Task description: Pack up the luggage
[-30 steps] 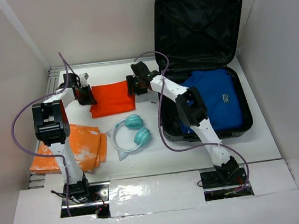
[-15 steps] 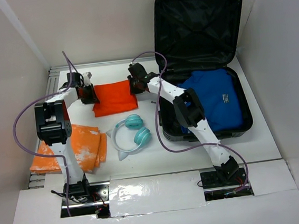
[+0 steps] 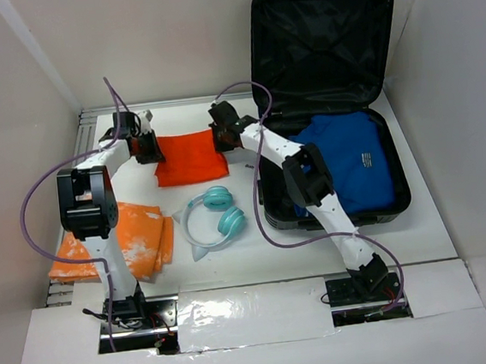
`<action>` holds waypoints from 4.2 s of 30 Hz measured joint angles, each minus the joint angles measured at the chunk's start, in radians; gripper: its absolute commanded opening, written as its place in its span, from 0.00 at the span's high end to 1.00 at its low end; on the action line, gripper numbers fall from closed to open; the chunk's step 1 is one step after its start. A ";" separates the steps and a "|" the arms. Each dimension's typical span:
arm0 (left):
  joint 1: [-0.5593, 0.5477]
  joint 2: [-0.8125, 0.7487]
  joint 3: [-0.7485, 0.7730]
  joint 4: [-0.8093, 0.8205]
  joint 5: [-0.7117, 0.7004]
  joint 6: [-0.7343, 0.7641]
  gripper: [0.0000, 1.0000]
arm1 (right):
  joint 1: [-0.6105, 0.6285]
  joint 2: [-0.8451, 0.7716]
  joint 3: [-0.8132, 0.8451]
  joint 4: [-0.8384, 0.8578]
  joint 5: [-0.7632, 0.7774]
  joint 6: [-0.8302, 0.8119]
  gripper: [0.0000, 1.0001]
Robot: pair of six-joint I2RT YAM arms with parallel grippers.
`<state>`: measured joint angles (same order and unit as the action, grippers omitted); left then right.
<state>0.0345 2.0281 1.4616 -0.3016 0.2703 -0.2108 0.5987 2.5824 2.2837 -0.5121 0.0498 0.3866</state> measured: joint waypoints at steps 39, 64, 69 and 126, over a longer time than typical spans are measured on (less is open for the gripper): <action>-0.837 0.045 0.619 -0.167 -0.190 -0.345 0.82 | -0.680 -1.313 -0.882 -0.364 0.211 -0.143 1.00; -0.888 0.259 0.653 -0.109 -0.232 -0.436 0.31 | -0.746 -1.117 -1.040 -0.217 0.269 -0.151 0.87; -0.878 0.259 0.670 -0.135 -0.211 -0.414 0.16 | -0.754 -1.097 -0.999 -0.228 0.230 -0.159 0.47; 0.134 -1.167 -0.334 -0.859 -0.626 -0.756 0.01 | 0.410 0.002 0.014 0.058 -0.501 -0.307 0.10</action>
<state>0.1680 0.8608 1.1278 -1.1610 -0.3557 -0.9665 1.0084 2.5847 2.2978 -0.4545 -0.4515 0.0795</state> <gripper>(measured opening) 0.992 0.945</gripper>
